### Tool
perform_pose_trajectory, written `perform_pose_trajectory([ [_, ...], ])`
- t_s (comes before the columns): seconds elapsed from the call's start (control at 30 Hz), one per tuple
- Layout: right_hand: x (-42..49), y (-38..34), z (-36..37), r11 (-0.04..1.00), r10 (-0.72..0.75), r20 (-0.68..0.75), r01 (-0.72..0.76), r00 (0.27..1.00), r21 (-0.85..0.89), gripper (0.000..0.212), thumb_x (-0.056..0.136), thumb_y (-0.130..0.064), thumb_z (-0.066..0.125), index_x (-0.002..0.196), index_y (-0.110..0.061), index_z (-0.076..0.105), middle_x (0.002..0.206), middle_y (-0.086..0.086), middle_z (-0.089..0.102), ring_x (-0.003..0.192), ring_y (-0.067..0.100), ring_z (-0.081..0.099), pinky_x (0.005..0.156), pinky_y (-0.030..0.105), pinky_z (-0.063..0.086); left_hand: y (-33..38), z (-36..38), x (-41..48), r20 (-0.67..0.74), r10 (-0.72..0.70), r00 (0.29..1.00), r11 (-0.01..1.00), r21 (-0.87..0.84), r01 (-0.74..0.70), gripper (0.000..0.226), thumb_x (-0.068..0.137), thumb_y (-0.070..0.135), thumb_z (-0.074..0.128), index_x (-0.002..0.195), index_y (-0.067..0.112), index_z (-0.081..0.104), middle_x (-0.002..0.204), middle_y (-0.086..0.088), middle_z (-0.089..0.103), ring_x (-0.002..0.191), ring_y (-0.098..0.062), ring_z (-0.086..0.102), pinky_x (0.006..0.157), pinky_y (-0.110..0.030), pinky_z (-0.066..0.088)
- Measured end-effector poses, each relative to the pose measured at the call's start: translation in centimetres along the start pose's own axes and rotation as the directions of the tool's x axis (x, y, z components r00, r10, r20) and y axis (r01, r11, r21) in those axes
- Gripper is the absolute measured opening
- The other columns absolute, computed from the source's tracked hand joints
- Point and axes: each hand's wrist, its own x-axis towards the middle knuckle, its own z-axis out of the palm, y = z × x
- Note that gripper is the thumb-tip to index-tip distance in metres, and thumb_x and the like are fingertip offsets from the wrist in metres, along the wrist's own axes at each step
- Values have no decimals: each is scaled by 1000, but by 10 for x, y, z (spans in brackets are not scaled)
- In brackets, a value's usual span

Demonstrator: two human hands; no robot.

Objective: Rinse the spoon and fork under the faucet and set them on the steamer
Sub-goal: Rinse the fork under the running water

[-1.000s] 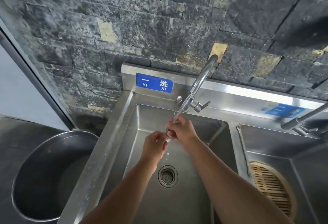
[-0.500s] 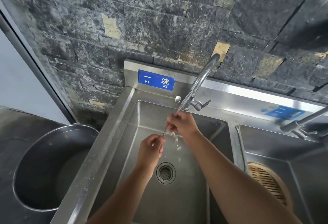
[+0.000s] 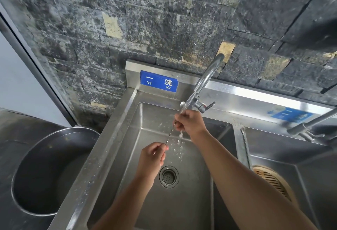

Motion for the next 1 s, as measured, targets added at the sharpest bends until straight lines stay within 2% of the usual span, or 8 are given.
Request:
perform_pose_trajectory([
  [0.07,-1,1,1,1000,8,15,-8,1000,3,21,92,1,62,71,-1,57,59,10,64,42,9,58,44,22,54,-2,-4,-4,-7,-4,1000,1000,12,4,19,95,8,56,82,-1,67,51,-1,44,41,-7,31,37,-15,24],
  [0.17,-3,1,3,1000,14,24,-13,1000,-9,16,92,0,62,78,7,61,63,14,64,42,9,59,45,21,54,-3,-10,-10,-21,-1,1000,1000,24,1,19,96,6,55,83,-4,66,52,-3,43,40,-8,30,37,-15,24],
  [0.27,-4,3,5,1000,16,10,-16,1000,-13,23,92,-1,62,70,2,62,62,14,65,43,11,59,47,23,55,-5,-15,-14,-18,8,1000,999,34,-7,19,96,5,55,83,-7,65,51,-3,42,39,-8,29,36,-16,23],
  [0.37,-6,5,6,1000,27,-5,-27,1000,-11,21,92,-1,61,77,14,63,59,9,66,43,10,59,46,22,54,-7,-20,-16,-7,12,1000,998,59,-11,20,96,6,55,83,-4,65,49,-1,43,39,-9,30,36,-16,23],
  [0.47,-8,9,6,1000,27,-41,-27,999,-4,20,91,-1,63,73,9,64,60,12,67,43,10,60,45,21,52,-10,-22,-18,-3,11,1000,997,80,-10,21,97,7,55,81,-1,66,48,1,44,39,-8,31,36,-16,23],
  [0.57,-9,11,5,999,30,-56,-29,998,17,19,91,0,62,79,14,65,60,11,67,42,9,59,44,20,51,-12,-22,-22,-2,9,1000,997,82,-8,21,97,6,55,80,-2,66,47,1,43,38,-8,31,37,-15,24],
  [0.83,-10,6,3,999,39,-44,-39,998,14,20,94,-2,61,83,15,64,64,14,66,41,7,58,43,19,51,-8,-18,-33,-1,1,1000,1000,28,-1,20,97,3,54,85,-11,63,49,-3,42,38,-7,30,36,-15,24],
  [1.0,-12,-3,4,999,41,-19,-41,999,14,17,95,-2,57,81,6,62,64,13,67,41,10,57,42,21,51,-10,-24,-34,-6,18,1000,999,34,-18,21,97,4,54,81,-6,65,50,-4,43,39,-7,30,36,-14,24],
])
